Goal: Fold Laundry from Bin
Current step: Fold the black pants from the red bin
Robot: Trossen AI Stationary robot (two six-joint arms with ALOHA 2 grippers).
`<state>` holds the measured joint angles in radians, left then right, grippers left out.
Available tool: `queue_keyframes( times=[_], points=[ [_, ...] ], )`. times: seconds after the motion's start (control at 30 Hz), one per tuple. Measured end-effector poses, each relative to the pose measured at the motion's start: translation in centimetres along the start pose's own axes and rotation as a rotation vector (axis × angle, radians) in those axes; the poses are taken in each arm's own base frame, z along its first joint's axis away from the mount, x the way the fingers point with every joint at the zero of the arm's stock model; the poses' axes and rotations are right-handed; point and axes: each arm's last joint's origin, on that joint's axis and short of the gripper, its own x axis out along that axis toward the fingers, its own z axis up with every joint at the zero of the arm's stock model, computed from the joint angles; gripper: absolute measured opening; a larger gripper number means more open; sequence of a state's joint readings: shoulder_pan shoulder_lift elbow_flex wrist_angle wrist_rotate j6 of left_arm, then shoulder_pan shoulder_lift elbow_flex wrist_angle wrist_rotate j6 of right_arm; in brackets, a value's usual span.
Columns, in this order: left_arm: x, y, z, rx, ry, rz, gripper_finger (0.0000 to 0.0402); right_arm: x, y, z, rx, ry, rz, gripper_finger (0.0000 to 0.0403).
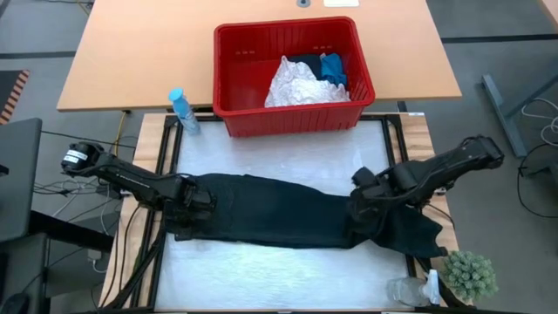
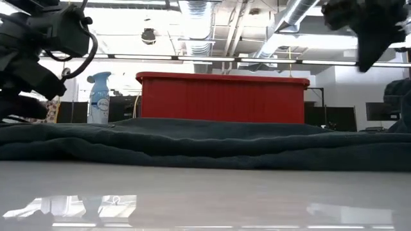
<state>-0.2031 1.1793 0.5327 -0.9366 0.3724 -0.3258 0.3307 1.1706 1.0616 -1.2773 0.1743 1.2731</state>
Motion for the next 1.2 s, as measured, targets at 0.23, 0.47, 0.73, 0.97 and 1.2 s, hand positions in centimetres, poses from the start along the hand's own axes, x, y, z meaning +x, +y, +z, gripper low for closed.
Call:
queue_keyframes(
  times=[0.23, 0.47, 0.73, 0.97, 1.2],
  points=[
    [-0.2, -0.2, 0.2, -0.031, 0.0, -0.037, 0.0113, -0.5, -0.7, -1.8, 0.155, 0.178, -0.063, 0.0119],
    [-0.3, -0.3, 0.2, -0.071, -0.005, -0.04, 0.0139, 0.7, 0.8, -1.8, 0.229, 0.109, -0.081, 0.0201],
    [-0.3, -0.2, 0.3, -0.051, -0.029, 0.001, 0.0166, 4.0, 1.9, -1.2, 0.133, 0.184, -0.316, 0.0211],
    [-0.3, -0.2, 0.3, -0.044, -0.028, 0.001, 0.0172, 6.7, 2.3, 0.3, 0.07, 0.245, -0.459, 0.021],
    [-0.3, -0.2, 0.3, -0.043, -0.028, 0.002, 0.0172, 8.0, 1.3, 1.9, 0.118, 0.287, -0.613, 0.021]
  ],
)
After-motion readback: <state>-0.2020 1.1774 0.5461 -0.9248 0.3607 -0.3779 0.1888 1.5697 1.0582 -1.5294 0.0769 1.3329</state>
